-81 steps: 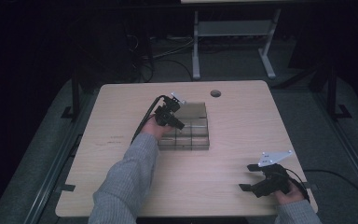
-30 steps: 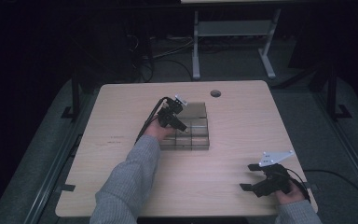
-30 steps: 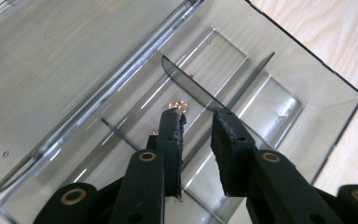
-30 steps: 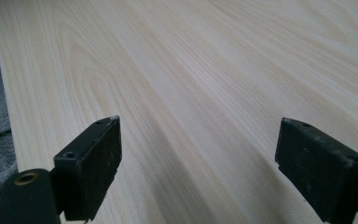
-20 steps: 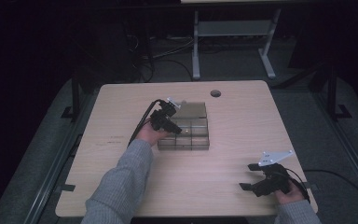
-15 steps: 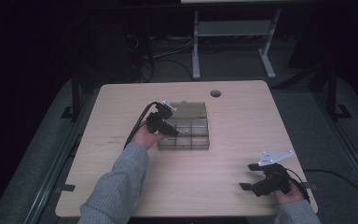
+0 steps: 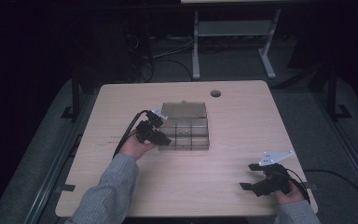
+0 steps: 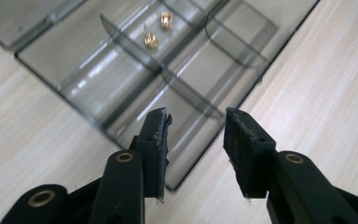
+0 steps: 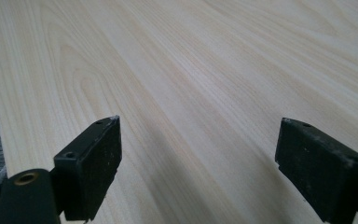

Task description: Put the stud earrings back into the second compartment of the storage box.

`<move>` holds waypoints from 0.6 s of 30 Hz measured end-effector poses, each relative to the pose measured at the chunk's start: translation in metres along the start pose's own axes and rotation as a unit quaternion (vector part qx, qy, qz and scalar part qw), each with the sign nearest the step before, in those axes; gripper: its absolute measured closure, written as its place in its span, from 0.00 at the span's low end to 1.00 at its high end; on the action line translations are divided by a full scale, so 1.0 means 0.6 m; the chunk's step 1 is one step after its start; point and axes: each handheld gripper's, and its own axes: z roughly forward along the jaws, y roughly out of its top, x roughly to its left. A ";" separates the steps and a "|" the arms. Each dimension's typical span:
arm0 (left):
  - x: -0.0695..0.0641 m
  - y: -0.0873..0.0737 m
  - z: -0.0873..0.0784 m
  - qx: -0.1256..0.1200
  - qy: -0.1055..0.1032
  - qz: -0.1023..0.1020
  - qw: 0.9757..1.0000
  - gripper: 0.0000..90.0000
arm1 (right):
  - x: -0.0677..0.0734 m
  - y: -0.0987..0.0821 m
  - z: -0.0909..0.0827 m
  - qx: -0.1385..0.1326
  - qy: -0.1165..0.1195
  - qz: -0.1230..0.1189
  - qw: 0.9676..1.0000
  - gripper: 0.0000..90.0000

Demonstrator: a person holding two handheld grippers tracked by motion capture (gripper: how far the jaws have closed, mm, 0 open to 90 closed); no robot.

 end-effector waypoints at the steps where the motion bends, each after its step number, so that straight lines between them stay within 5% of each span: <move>1: -0.001 -0.006 -0.002 -0.003 0.000 -0.002 1.000 0.66 | 0.000 0.000 0.000 0.000 -0.001 0.000 1.000 0.16; 18: -0.009 -0.107 -0.043 -0.012 0.015 -0.002 1.000 0.59 | 0.001 -0.001 0.002 0.003 -0.005 -0.001 1.000 0.16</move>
